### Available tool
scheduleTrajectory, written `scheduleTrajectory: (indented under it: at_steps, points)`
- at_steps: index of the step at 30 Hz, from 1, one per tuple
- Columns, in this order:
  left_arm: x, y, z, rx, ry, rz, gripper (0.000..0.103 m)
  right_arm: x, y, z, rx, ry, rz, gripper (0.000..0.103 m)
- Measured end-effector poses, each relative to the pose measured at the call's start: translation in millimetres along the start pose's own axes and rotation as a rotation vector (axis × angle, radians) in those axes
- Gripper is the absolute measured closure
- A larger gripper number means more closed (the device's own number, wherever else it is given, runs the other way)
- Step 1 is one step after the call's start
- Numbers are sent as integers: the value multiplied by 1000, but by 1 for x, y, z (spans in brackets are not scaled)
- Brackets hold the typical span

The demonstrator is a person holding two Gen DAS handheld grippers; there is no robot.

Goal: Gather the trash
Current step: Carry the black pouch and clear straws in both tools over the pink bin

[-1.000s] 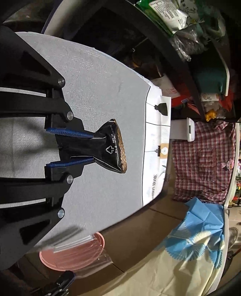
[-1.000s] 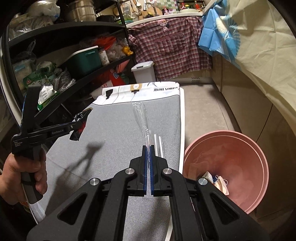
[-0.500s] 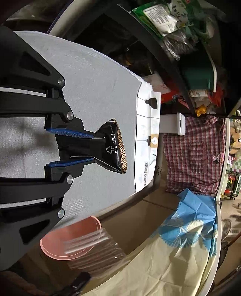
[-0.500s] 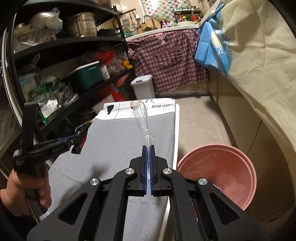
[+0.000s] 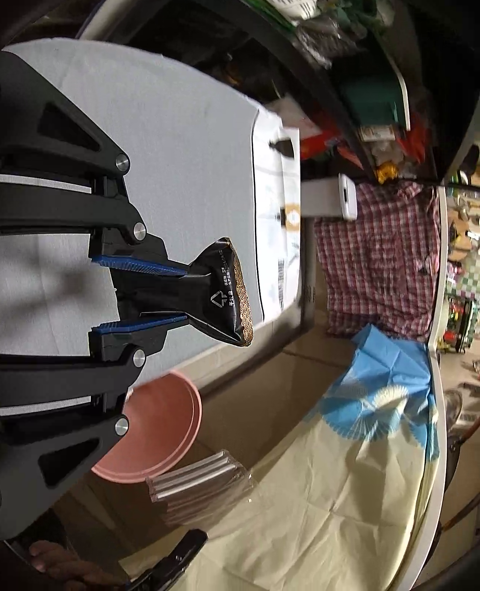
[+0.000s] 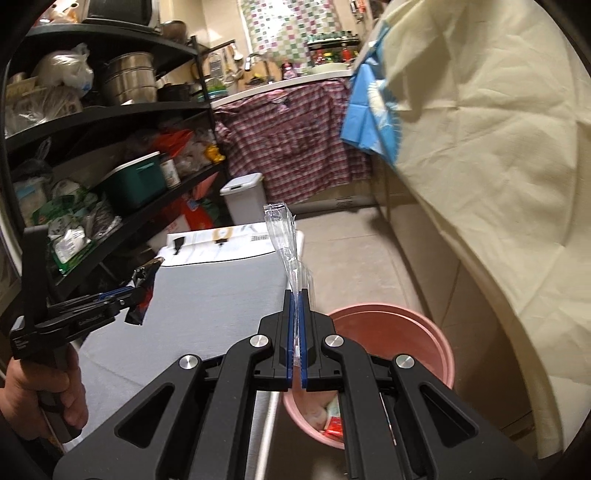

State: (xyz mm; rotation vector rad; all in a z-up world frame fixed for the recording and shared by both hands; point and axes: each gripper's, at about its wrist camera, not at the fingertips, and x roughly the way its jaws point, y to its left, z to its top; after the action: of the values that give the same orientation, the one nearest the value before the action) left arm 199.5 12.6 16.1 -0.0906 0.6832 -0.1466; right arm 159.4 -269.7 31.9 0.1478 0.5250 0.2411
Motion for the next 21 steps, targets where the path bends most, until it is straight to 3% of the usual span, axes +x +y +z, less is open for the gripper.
scheduleTrajectory:
  at_steps: [14, 21]
  points:
    - [33, -70, -1, 81, 34, -201, 81, 12, -44, -12, 59, 23, -122, 100]
    - [54, -95, -6, 112, 76, -246, 81, 20, -53, -16, 71, 43, -156, 100]
